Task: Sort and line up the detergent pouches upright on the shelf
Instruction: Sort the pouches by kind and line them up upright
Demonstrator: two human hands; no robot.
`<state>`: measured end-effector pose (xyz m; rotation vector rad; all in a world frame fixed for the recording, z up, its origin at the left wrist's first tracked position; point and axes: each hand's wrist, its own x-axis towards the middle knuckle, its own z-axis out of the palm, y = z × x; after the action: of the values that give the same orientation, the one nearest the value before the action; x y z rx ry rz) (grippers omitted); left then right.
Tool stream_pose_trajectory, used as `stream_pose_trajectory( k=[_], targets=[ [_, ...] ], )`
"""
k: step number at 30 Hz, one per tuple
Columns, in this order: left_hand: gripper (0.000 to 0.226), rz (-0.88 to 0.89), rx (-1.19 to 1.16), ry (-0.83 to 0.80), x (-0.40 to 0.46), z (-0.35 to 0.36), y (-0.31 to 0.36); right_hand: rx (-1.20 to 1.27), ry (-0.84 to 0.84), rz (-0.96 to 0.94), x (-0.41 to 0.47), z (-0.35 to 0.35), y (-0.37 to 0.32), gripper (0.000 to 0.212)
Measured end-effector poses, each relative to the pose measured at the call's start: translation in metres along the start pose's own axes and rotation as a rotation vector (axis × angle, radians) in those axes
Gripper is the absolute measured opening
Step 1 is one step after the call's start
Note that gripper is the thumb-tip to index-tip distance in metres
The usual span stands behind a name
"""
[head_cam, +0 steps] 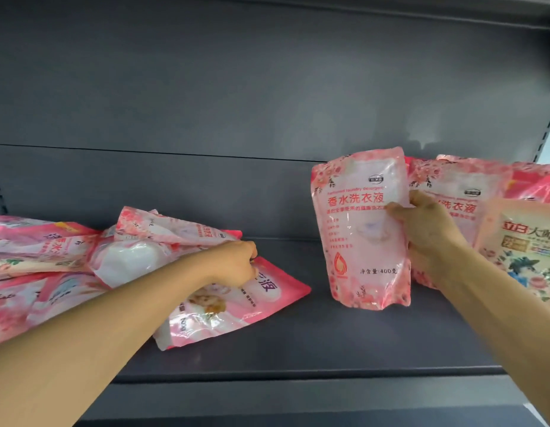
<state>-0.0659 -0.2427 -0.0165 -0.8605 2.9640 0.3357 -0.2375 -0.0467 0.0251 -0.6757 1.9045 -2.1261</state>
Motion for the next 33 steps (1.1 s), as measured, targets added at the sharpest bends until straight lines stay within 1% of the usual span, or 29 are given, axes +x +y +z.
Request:
stream_pose_trajectory(
  k=[3, 5, 9, 12, 15, 18, 20, 21, 24, 26, 29, 33],
  targets=[
    [0.031, -0.008, 0.098, -0.042, 0.020, 0.002, 0.008, 0.047, 0.124, -0.067, 0.018, -0.006, 0.011, 0.014],
    [0.031, -0.006, 0.215, -0.069, 0.029, 0.003, 0.011, 0.034, 0.182, -0.112, 0.032, -0.004, 0.018, 0.013],
    [0.028, -0.061, 0.441, -0.046, 0.041, 0.005, 0.010, 0.000, 0.212, -0.178, 0.057, 0.011, 0.029, 0.013],
    [0.033, -0.084, 0.547, -0.066, 0.044, 0.009, 0.015, -0.025, 0.225, -0.187, 0.077, 0.022, 0.037, 0.010],
    [0.031, -0.116, 0.490, -0.095, 0.048, 0.011, 0.015, -0.022, 0.227, -0.193, 0.093, 0.029, 0.044, 0.009],
    [0.016, -0.126, 0.390, -0.100, 0.052, 0.008, 0.010, -0.025, 0.224, -0.205, 0.101, 0.030, 0.051, 0.009],
    [0.028, -0.127, 0.341, -0.098, 0.054, 0.005, 0.006, -0.033, 0.213, -0.209, 0.103, 0.025, 0.057, 0.010],
    [0.030, -0.130, 0.330, -0.095, 0.053, 0.005, 0.005, -0.053, 0.204, -0.214, 0.102, 0.022, 0.058, 0.011],
    [0.023, -0.140, 0.324, -0.072, 0.048, 0.007, 0.008, -0.223, 0.135, -0.252, 0.096, 0.011, 0.056, 0.029],
    [0.023, -0.146, 0.307, -0.067, 0.045, 0.008, 0.009, -0.406, 0.090, -0.287, 0.092, 0.003, 0.054, 0.034],
    [0.019, -0.154, 0.235, -0.064, 0.045, 0.011, 0.006, -0.589, 0.054, -0.269, 0.086, -0.004, 0.053, 0.032],
    [0.021, -0.177, 0.112, -0.028, 0.049, 0.013, 0.002, -0.748, 0.074, -0.192, 0.079, -0.006, 0.054, 0.019]
  ],
)
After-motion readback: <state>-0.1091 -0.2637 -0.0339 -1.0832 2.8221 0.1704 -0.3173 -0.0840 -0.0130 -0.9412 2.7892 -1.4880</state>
